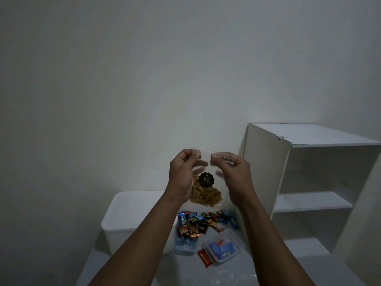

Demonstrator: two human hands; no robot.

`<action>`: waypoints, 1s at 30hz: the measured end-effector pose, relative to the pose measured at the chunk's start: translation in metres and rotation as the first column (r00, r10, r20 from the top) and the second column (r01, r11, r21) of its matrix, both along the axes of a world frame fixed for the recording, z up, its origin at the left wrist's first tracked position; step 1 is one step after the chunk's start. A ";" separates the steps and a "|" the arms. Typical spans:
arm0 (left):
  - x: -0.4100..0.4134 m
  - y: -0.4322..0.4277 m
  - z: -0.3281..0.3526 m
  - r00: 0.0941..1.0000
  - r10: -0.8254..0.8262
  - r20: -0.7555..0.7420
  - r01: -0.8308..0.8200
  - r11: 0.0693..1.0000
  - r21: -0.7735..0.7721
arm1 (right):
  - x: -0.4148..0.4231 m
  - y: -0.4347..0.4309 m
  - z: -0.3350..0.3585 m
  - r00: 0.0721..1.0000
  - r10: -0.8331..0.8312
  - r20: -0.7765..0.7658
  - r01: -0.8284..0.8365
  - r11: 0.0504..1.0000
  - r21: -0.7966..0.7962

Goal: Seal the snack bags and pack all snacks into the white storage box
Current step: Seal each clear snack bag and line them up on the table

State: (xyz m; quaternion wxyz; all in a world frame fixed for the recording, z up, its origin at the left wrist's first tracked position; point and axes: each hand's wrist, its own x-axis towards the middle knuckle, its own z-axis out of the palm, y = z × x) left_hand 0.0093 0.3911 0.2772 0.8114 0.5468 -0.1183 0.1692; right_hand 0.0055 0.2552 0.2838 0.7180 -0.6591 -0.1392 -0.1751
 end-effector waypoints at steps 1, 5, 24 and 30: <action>-0.001 -0.001 0.000 1.000 0.006 0.001 -0.006 1.000 0.025 | -0.001 0.001 0.000 1.000 0.006 -0.007 -0.007 1.000 -0.020; -0.007 -0.003 0.000 1.000 -0.011 0.002 0.011 0.999 0.049 | -0.001 0.003 0.001 1.000 -0.025 -0.001 0.025 1.000 0.014; -0.001 0.013 -0.005 0.997 -0.073 -0.009 0.073 0.992 0.105 | 0.006 0.022 -0.003 1.000 0.017 0.025 -0.015 0.999 -0.045; 0.007 0.032 -0.007 0.998 0.038 -0.044 -0.035 0.998 0.054 | 0.010 0.034 -0.009 0.999 0.015 -0.031 -0.014 0.999 0.048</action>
